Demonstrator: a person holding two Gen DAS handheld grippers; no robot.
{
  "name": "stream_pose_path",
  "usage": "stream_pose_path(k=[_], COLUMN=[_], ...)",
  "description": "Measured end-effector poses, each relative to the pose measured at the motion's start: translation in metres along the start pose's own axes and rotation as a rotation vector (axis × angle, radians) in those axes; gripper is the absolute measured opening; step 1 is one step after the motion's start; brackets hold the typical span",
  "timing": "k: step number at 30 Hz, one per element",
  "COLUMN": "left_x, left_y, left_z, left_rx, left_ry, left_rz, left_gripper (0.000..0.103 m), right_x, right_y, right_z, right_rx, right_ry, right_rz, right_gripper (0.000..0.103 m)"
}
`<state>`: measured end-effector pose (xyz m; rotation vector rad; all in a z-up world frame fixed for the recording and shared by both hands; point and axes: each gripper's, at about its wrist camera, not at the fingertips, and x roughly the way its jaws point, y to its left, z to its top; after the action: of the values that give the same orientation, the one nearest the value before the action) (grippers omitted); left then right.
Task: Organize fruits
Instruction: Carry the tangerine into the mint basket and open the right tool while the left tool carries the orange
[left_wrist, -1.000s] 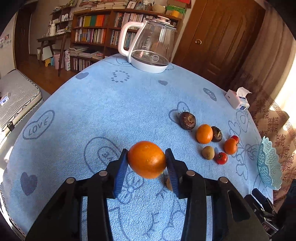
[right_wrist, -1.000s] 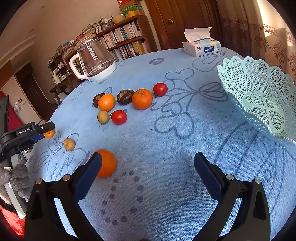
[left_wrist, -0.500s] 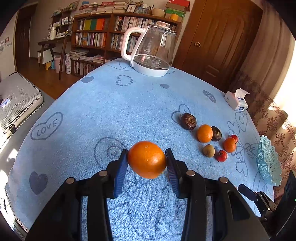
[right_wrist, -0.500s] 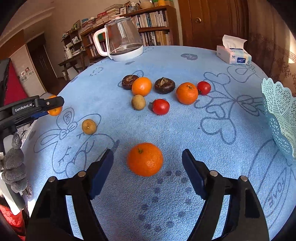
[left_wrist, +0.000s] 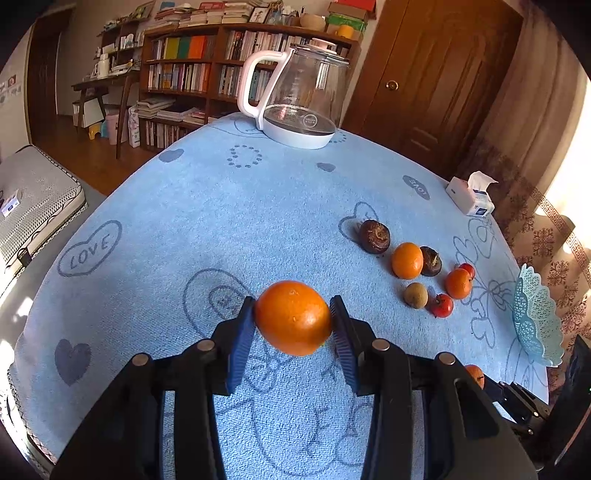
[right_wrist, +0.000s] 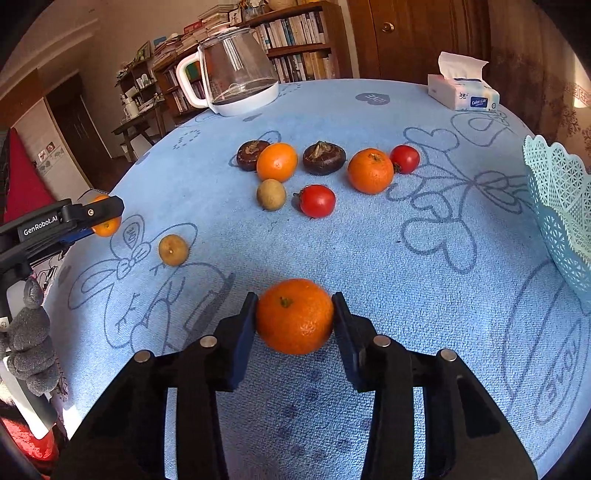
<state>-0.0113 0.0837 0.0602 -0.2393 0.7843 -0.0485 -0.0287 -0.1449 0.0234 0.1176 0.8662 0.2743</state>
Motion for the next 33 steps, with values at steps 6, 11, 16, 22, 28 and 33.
stream_pose_path(k=[6, 11, 16, 22, 28, 33], left_x=[0.003, 0.007, 0.008, 0.007, 0.007, 0.007], left_y=[-0.004, -0.008, -0.013, -0.022, -0.034, -0.045], left_z=[-0.002, -0.006, -0.008, -0.009, -0.01, -0.011], left_rx=[0.004, 0.007, 0.015, 0.038, 0.06, 0.079], left_ry=[0.01, 0.023, 0.029, 0.026, 0.026, 0.027], left_rz=[0.003, 0.004, 0.007, 0.013, 0.01, 0.011], left_gripper=[0.041, 0.041, 0.041, 0.041, 0.041, 0.041], right_x=[-0.025, -0.049, -0.073, -0.099, -0.106, -0.1], right_y=[-0.021, -0.05, -0.087, -0.129, -0.17, -0.195], right_z=[0.005, 0.011, 0.016, 0.018, 0.016, 0.012], right_rx=[0.047, 0.096, 0.169, 0.239, 0.297, 0.329], right_ry=[-0.061, -0.124, -0.186, -0.272, -0.289, -0.272], right_rz=[-0.019, -0.068, -0.139, -0.269, -0.371, -0.427], right_gripper=[0.042, 0.042, 0.042, 0.042, 0.042, 0.042])
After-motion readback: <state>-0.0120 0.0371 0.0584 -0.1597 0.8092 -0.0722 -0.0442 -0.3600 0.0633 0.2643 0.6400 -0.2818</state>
